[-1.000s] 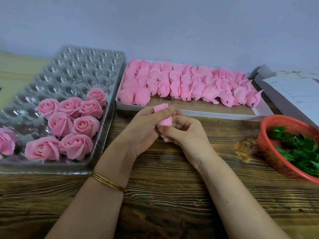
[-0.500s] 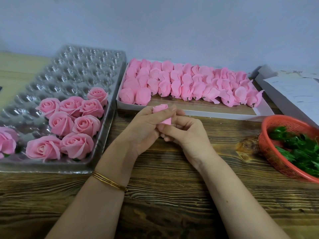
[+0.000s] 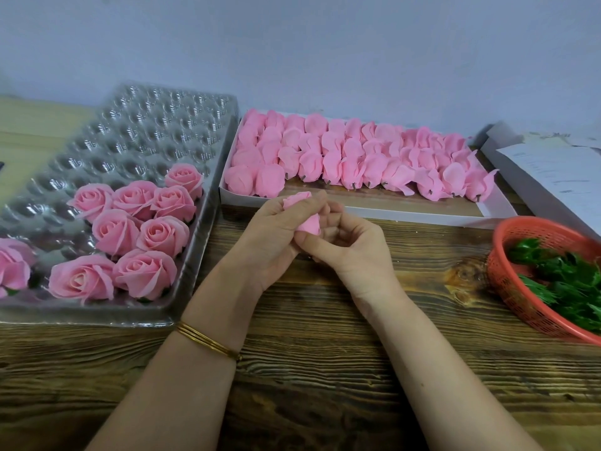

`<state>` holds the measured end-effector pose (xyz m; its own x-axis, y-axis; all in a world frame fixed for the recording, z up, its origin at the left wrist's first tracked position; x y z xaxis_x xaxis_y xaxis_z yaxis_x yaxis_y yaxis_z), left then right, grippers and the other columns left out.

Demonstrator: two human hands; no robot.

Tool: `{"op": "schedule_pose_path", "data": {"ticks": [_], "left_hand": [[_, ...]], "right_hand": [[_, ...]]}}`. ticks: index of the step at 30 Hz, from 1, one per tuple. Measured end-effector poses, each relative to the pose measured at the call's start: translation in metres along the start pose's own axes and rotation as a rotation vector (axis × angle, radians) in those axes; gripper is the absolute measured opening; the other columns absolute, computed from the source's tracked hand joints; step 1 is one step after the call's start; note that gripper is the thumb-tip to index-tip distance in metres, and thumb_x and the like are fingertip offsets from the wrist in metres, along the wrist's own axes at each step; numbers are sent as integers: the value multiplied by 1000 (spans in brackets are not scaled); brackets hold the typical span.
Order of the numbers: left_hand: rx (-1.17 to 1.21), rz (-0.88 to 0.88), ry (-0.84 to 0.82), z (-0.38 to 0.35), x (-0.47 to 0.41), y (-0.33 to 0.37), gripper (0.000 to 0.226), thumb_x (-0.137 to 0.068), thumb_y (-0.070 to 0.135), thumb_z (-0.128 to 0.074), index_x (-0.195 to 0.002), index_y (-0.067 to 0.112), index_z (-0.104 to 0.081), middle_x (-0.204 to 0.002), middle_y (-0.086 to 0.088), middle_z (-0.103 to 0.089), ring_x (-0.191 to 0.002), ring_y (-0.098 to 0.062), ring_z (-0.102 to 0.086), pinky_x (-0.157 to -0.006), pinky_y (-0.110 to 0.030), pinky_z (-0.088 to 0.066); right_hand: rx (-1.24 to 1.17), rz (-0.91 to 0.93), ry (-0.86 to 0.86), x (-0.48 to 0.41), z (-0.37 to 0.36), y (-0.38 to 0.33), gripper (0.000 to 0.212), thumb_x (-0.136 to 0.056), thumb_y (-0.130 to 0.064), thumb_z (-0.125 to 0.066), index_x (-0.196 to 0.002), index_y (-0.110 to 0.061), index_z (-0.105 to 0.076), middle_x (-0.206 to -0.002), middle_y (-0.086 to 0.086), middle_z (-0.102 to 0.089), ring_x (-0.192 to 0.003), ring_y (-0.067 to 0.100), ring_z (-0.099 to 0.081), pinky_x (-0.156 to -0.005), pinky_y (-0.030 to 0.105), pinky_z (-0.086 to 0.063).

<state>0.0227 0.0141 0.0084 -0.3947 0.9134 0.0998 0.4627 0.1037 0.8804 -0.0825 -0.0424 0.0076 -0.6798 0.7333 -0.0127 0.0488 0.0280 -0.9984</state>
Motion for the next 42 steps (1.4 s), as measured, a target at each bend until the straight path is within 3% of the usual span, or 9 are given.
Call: {"op": "schedule_pose_path", "data": {"ticks": [8, 13, 17, 20, 25, 29, 32, 39, 42], "left_hand": [[-99, -11, -50, -5, 7, 5, 22, -77, 37, -72, -65, 19, -73, -94, -7, -72, -88, -24, -63, -103, -73, -30], [-110, -7, -21, -10, 9, 7, 25, -79, 31, -66, -59, 18, -73, -85, -5, -72, -80, -21, -62, -92, -56, -36], [-121, -17, 21, -9, 8, 6, 27, -80, 31, -65, -58, 16, -70, -84, -3, -73, -80, -23, -63, -93, -58, -42], [-172, -95, 50, -7, 6, 5, 29, -85, 29, -63, -62, 12, -68, -85, -10, -69, -78, -30, -57, -69, -41, -48], [-354, -225, 151, -6, 5, 3, 23, -98, 16, -59, -81, 6, -69, -73, -1, -68, -67, -6, -61, -66, -21, -50], [-501, -281, 108, -12, 7, 2, 24, -98, 11, -59, -76, 17, -68, -65, 5, -65, -60, -5, -59, -58, -16, -49], [-527, -298, 62, -16, 9, 1, 17, -97, 9, -60, -84, 7, -70, -67, -6, -61, -58, -6, -55, -56, -14, -49], [-635, -290, 54, -17, 8, -4, 15, -94, 5, -62, -102, 6, -75, -88, -13, -74, -77, -21, -67, -74, -42, -56], [-649, -308, 61, -16, 8, -4, 18, -93, 5, -63, -98, 14, -77, -85, -4, -76, -81, -22, -71, -75, -40, -58]], "right_hand": [[31, 17, -103, 0, -1, 1, 6, -82, 2, -75, -85, -4, -73, -62, -4, -64, -60, 3, -56, -66, 16, -48], [51, 14, -93, -1, -1, 1, 12, -81, 2, -75, -73, -6, -71, -60, -9, -64, -67, 1, -57, -69, 14, -46], [34, -28, -96, 0, -2, 2, 9, -80, -2, -77, -76, -8, -72, -60, -9, -65, -70, 1, -55, -72, 17, -46], [-35, -103, -65, -1, 3, 0, 10, -74, -14, -77, -79, -8, -71, -66, -2, -65, -63, 9, -56, -63, 21, -46], [-130, -136, 103, -6, 14, -3, 17, -69, -29, -64, -75, -14, -59, -63, -3, -62, -57, 11, -53, -55, 24, -43], [-228, -133, 84, -6, 13, -3, 23, -73, -30, -69, -83, -14, -58, -66, -1, -63, -63, 12, -59, -62, 25, -49], [-313, -123, 37, -5, 8, -4, 22, -75, -26, -71, -89, -10, -63, -67, 1, -66, -59, 9, -61, -57, 21, -51], [-288, -156, 48, -6, 6, 1, 43, -70, -28, -77, -105, -6, -65, -86, 7, -73, -80, 16, -69, -64, 25, -54], [-314, -161, 43, -6, 5, 2, 42, -70, -25, -76, -105, -5, -64, -86, 7, -73, -79, 16, -69, -63, 25, -55]]}}
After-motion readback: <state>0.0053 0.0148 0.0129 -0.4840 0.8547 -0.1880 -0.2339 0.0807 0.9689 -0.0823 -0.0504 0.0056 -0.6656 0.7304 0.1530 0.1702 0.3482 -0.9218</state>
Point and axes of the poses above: each hand's wrist, its own x-axis away from the middle knuckle, its own z-axis out of the back of the hand, y = z × x, the point moved 3 cm from there along -x, towards the middle knuckle
